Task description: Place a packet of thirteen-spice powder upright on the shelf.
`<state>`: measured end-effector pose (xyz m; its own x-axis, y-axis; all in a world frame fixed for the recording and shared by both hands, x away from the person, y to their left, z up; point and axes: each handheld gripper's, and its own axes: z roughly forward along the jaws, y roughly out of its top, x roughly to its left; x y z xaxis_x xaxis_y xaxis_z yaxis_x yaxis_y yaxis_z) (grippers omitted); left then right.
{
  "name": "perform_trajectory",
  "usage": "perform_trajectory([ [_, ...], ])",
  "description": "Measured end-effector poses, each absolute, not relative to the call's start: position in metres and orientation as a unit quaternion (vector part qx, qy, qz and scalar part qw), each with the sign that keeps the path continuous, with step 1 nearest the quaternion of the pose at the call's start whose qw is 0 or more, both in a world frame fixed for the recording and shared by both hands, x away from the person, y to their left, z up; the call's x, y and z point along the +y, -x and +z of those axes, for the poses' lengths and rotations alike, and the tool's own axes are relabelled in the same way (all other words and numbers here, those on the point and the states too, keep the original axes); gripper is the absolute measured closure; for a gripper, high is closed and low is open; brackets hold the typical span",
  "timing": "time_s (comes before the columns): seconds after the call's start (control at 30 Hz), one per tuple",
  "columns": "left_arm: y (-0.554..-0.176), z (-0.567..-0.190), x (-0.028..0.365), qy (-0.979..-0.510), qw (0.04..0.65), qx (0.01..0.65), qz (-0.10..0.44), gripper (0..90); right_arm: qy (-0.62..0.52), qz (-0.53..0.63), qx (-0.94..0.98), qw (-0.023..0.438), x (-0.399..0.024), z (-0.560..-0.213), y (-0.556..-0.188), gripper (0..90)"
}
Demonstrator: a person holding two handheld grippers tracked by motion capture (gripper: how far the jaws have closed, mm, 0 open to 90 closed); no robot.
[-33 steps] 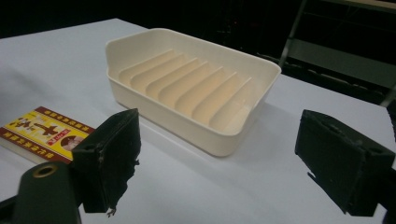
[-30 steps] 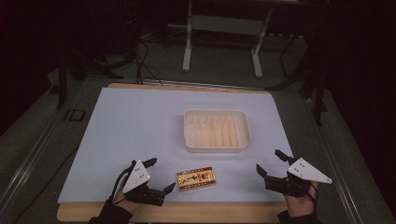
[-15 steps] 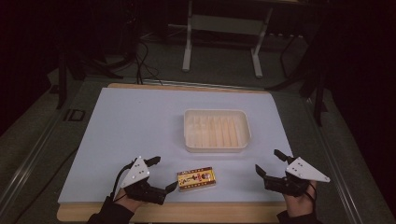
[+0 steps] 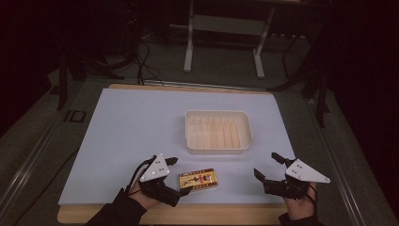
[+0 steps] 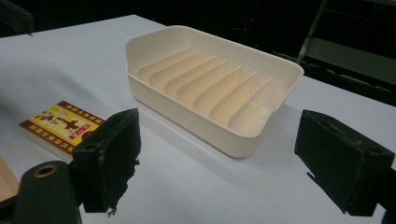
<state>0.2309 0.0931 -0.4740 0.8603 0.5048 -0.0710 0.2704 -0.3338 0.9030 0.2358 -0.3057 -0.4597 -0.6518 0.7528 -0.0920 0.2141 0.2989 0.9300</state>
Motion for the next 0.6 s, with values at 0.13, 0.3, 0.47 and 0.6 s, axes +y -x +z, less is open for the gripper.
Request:
perform_trajectory([
  [0.13, -0.236, -0.476, 0.081, -0.821, 0.514, 0.224, 0.106, 1.1, -0.322, 0.499, 0.760, 0.265, -0.306, -0.460, -0.236, 14.3],
  [0.3, -0.243, -0.485, 0.066, -0.841, 0.490, 0.210, 0.094, 1.3, -0.325, 0.502, 0.760, 0.255, -0.307, -0.461, -0.237, 14.3],
  [0.47, -0.249, -0.493, 0.053, -0.849, 0.479, 0.202, 0.093, 2.6, -0.323, 0.503, 0.762, 0.251, -0.306, -0.461, -0.237, 14.3],
  [0.6, -0.254, -0.499, 0.047, -0.856, 0.468, 0.199, 0.089, 3.1, -0.326, 0.506, 0.760, 0.245, -0.307, -0.461, -0.236, 14.3],
])
